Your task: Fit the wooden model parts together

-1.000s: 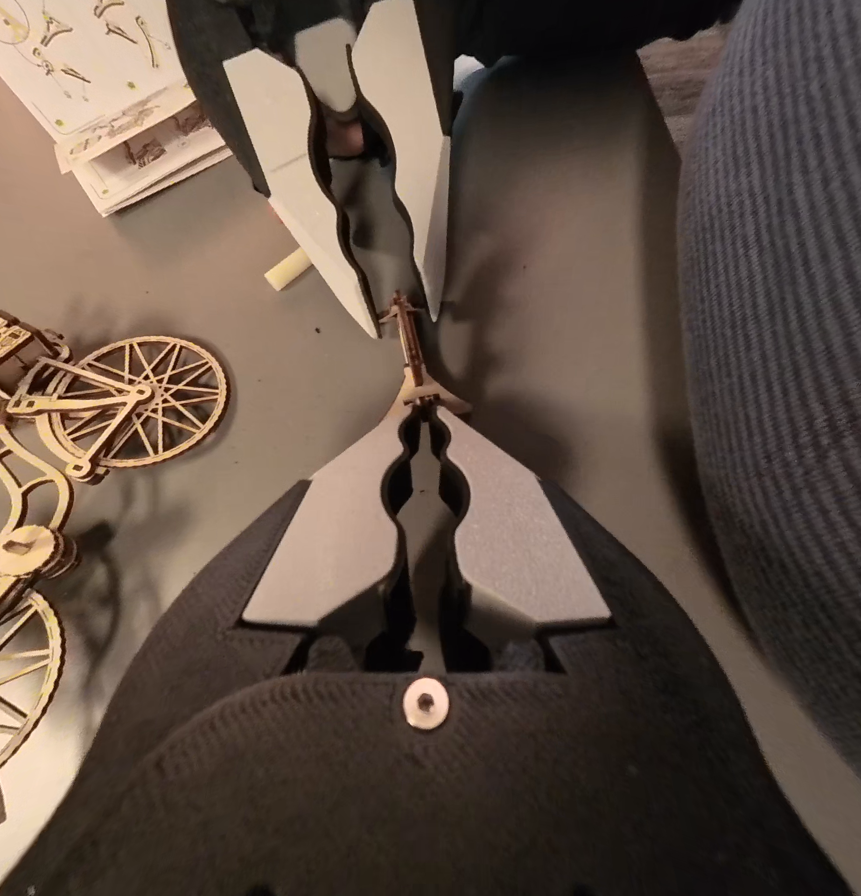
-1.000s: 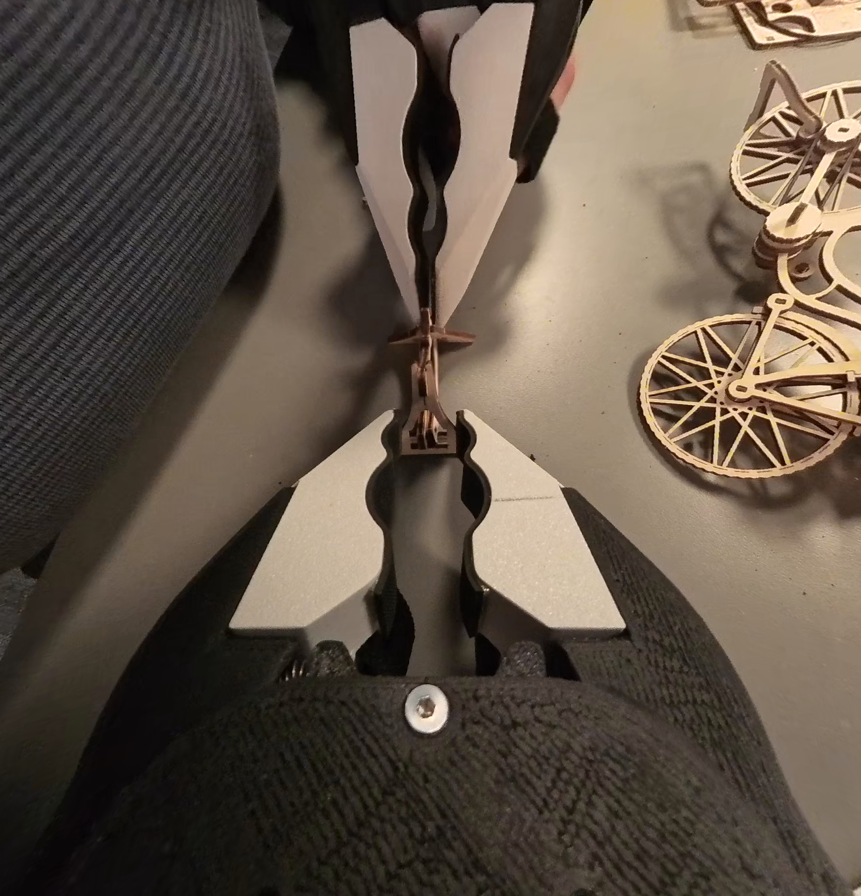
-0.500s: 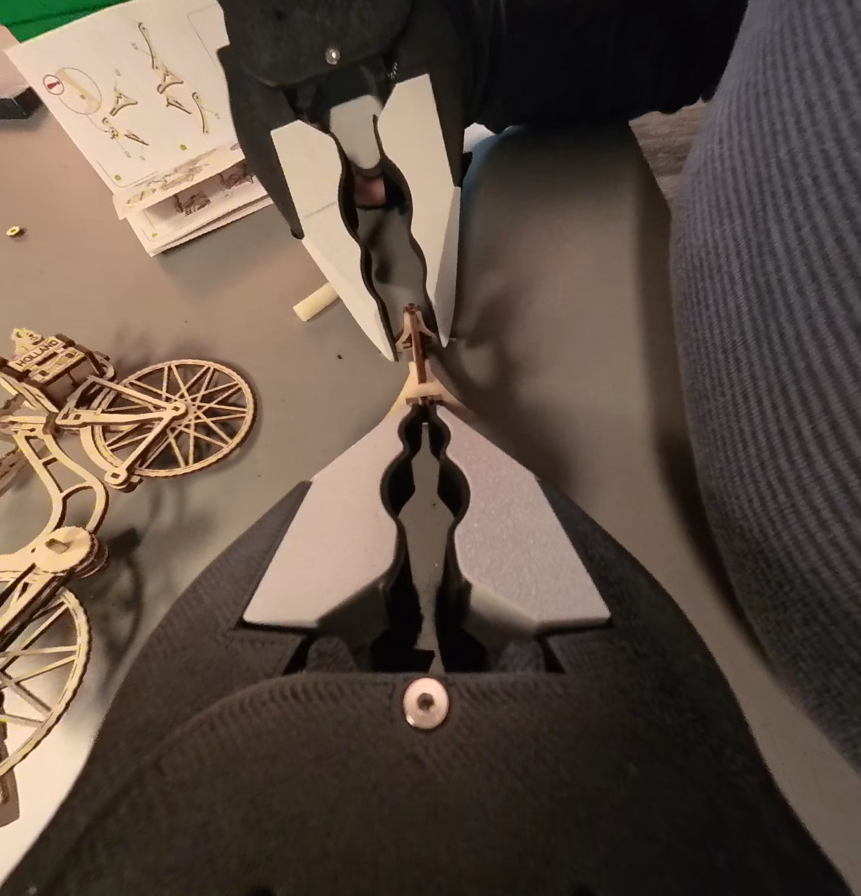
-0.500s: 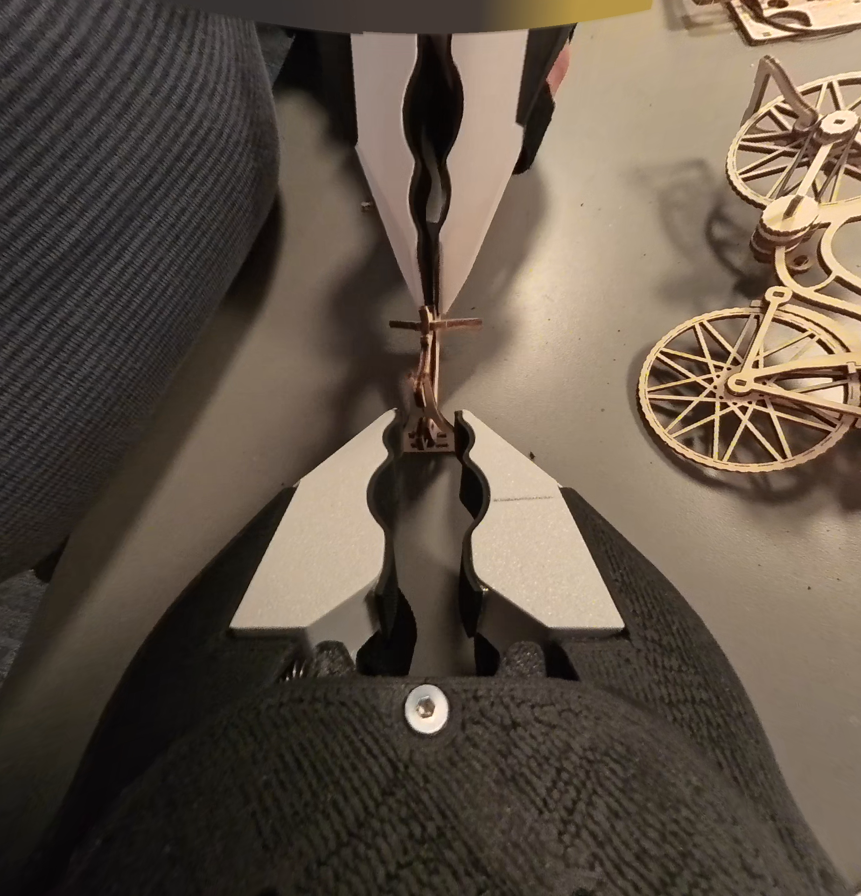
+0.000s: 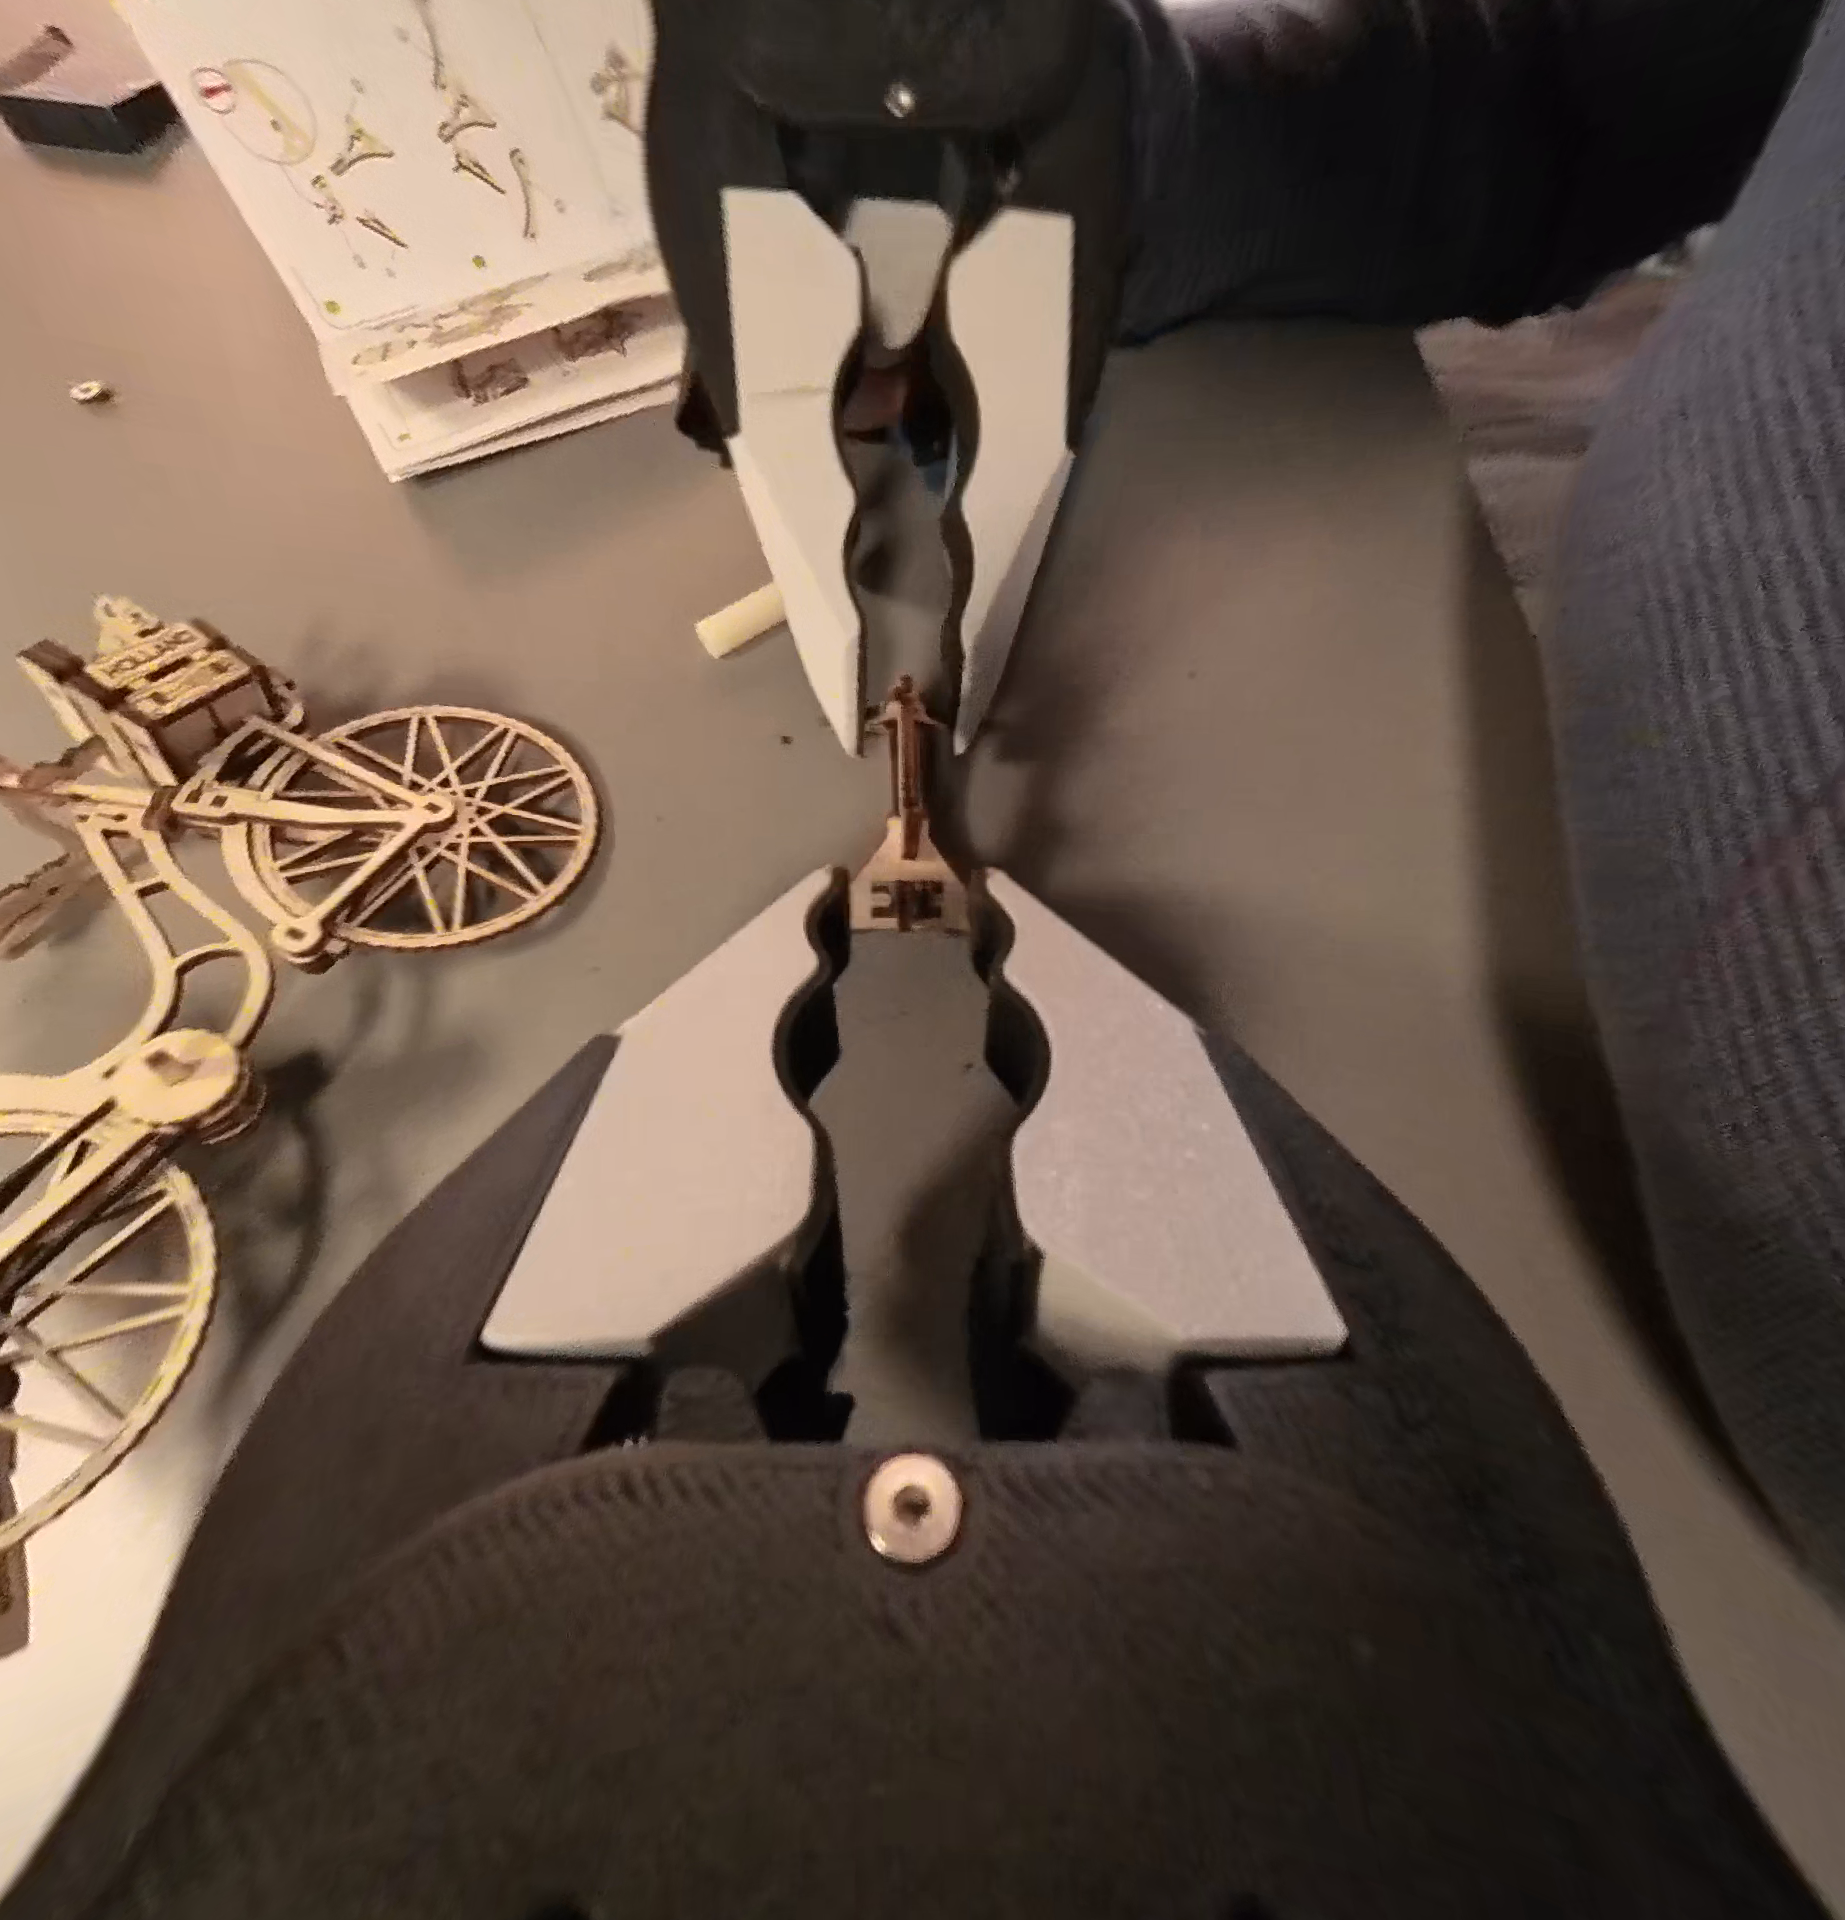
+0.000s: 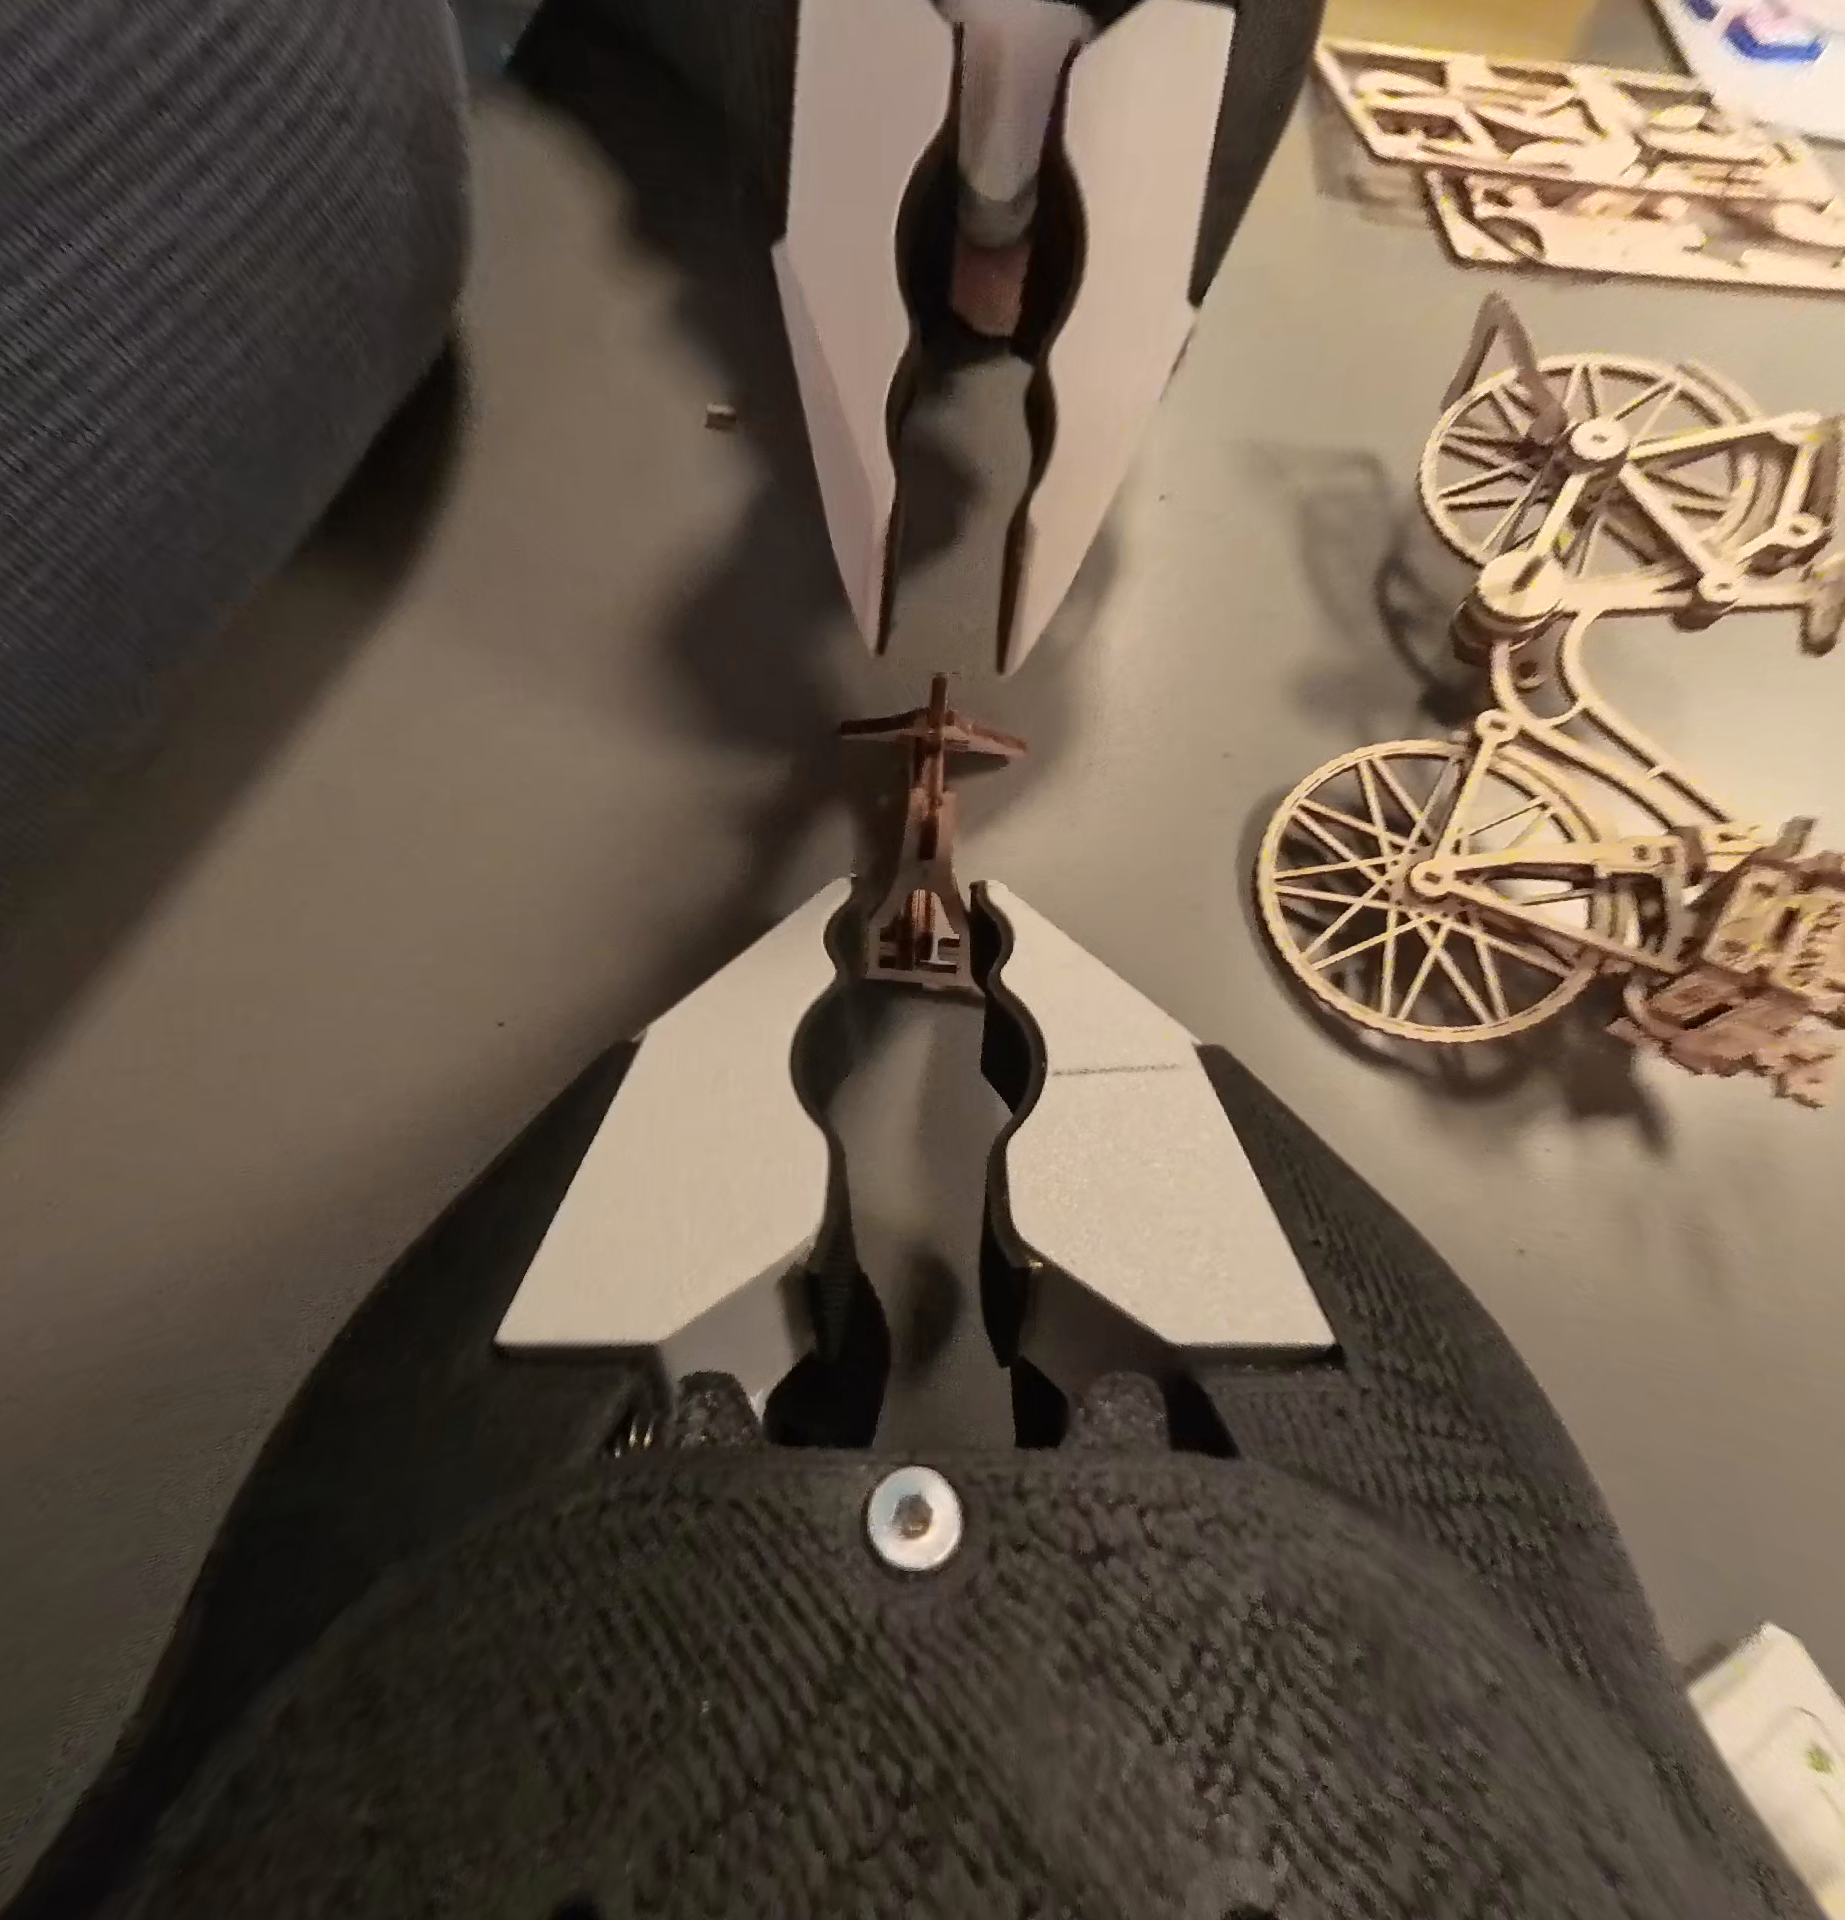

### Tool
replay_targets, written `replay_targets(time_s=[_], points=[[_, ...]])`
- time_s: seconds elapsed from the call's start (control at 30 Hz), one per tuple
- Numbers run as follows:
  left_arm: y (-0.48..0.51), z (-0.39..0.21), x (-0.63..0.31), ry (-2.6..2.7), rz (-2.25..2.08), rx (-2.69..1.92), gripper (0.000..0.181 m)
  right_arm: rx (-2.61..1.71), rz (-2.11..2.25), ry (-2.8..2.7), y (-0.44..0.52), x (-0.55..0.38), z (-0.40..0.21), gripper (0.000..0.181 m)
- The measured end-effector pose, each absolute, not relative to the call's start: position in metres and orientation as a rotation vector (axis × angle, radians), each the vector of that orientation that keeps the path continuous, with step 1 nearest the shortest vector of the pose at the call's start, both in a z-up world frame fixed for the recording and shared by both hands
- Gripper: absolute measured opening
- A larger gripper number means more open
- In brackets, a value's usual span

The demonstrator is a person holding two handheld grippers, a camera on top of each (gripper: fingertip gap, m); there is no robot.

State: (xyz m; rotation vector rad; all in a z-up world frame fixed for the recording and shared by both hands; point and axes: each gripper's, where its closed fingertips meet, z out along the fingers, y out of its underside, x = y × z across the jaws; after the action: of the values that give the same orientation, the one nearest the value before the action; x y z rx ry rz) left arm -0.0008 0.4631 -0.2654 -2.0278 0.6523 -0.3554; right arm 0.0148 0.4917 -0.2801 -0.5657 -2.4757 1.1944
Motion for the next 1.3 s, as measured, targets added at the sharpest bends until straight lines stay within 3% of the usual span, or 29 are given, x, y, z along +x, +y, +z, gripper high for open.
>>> replay_targets(time_s=[0.33,0.63,0.93,1.3], points=[[0.469,-0.256,-0.019,0.506,-0.361,-2.010,0.043,-0.093,0.702,-2.161,0.501,-0.005,-0.272,0.017],[0.467,-0.254,-0.027,0.407,-0.395,-2.019,0.034,0.204,0.237,-1.892,0.503,-0.018,-0.266,0.016],[0.468,-0.239,-0.014,0.418,-0.521,-1.918,0.055,0.234,0.290,-1.736,0.494,-0.013,-0.239,0.015],[0.467,-0.236,0.001,0.425,-0.607,-1.898,0.055,0.371,0.250,-1.681,0.476,-0.004,-0.241,0.015]])
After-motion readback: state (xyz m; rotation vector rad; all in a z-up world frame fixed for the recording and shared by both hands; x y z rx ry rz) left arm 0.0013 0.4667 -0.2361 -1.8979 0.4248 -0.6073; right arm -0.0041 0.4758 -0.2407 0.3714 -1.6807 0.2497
